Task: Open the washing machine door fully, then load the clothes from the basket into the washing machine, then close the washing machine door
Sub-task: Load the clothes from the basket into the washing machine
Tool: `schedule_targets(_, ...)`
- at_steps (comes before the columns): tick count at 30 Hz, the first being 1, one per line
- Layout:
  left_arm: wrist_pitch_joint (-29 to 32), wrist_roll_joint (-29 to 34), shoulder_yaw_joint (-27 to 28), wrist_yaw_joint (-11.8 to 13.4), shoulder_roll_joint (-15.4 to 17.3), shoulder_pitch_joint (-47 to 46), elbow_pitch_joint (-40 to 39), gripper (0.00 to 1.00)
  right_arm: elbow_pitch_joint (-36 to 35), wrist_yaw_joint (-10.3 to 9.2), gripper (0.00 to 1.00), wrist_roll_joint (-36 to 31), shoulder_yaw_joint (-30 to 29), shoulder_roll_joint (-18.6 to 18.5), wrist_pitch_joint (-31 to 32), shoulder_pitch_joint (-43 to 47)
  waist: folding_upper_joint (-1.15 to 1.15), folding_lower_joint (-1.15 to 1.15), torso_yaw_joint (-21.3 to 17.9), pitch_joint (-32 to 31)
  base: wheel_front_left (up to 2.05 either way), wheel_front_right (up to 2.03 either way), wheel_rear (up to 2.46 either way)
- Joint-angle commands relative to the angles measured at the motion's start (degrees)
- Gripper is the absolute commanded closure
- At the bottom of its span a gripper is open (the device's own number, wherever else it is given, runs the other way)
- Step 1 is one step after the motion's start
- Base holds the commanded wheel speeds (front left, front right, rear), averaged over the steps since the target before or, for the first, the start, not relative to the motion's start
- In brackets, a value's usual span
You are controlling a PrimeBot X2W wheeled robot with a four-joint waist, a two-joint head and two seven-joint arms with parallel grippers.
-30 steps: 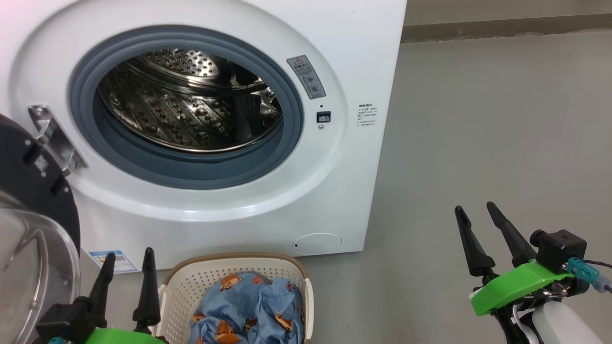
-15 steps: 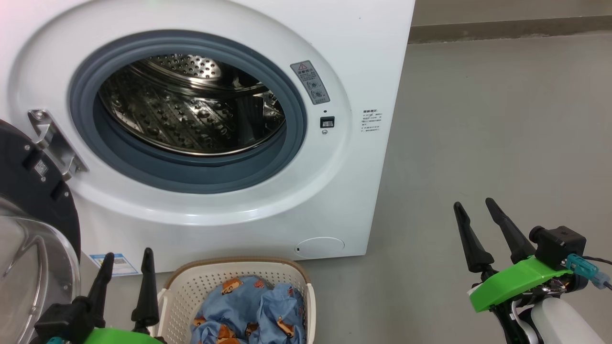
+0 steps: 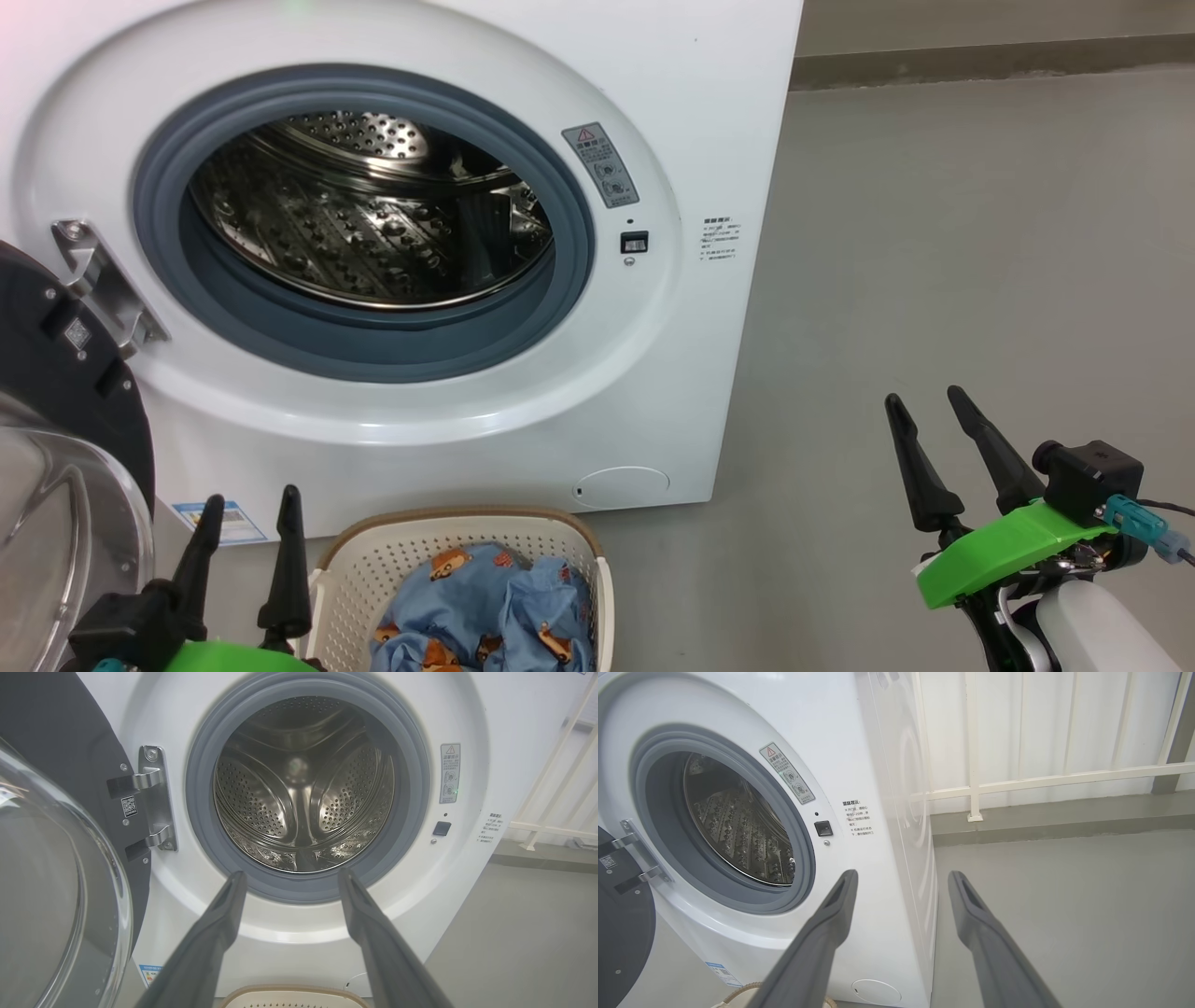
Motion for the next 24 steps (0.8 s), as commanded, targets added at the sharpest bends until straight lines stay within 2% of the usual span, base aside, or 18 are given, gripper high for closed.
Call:
schedule_targets(1,-0.28,-0.37,1.87,0.47,1.39,-2.24,-0.99,0.0,-1.12,0.26,0.0,-0.53,0.89,-0.41,-0.69,-1.6,0.0,0.0,-0.07,-0.02,0.0,0.0,0.0)
schedule_targets(15,-0.22,-0.75,1.52,0.74,1.42,-2.24,-0.81,0.0,-1.01,0.26,0.0,-0.43,1.03,-0.47,-0.69,-1.66,0.0,0.0,-0.52,0.45,0.0,0.0,0.0)
schedule_targets(24,0.24,-1.51,1.04,-0.07,1.45,-3.23,-0.09,0.0,-0.97,0.26,0.0,-0.63,0.96,-0.09,-0.69,-2.31,0.0,0.0,-1.66,3.62,0.0,0.0,0.0)
